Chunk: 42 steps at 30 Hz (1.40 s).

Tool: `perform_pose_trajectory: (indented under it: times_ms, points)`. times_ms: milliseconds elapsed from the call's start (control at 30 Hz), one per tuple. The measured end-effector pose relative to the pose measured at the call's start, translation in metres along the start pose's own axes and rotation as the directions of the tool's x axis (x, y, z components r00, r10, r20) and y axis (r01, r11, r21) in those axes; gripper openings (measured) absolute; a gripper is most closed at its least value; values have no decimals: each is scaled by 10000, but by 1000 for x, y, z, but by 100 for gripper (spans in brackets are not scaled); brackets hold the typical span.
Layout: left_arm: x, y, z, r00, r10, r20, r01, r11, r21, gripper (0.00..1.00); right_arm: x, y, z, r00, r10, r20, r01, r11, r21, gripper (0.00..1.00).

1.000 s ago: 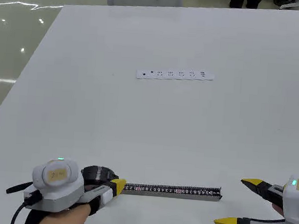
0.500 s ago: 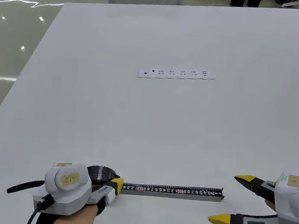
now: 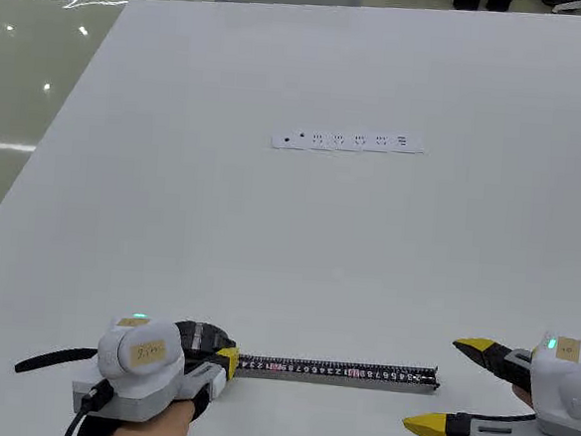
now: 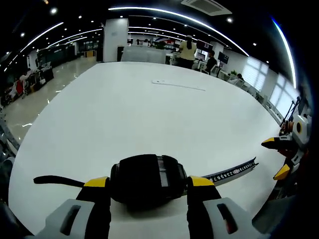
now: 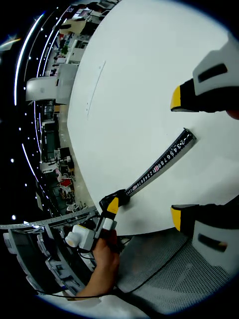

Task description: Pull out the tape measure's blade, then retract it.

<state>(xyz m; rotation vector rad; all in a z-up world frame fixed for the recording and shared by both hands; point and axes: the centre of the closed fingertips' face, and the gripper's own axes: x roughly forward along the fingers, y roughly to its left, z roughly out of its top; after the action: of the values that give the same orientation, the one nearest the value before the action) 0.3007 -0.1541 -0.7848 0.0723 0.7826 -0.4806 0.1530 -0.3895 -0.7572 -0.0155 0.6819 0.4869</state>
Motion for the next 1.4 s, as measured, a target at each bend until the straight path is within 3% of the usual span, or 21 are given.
perform_pose_trajectory:
  times_ms: [467, 700, 1033, 1400]
  points:
    - [0, 0, 0, 10000, -13, -63, 14, 9999, 139, 58, 3, -2, -3, 9999, 81, -84, -81, 10000, -5, 75]
    - [0, -1, 0, 10000, -32, -90, 34, 9999, 139, 58, 7, -3, -15, 9991, 164, -385, -171, 9997, -173, 71]
    - [1, -1, 0, 9999, -81, -96, 83, 9999, 125, 58, 16, -12, -24, 9978, 412, -526, -452, 9960, -770, 54]
    - [1, -1, 0, 9999, -107, -108, 108, 9999, 104, 58, 24, -15, -30, 9953, 696, -679, -758, 9927, -933, 40]
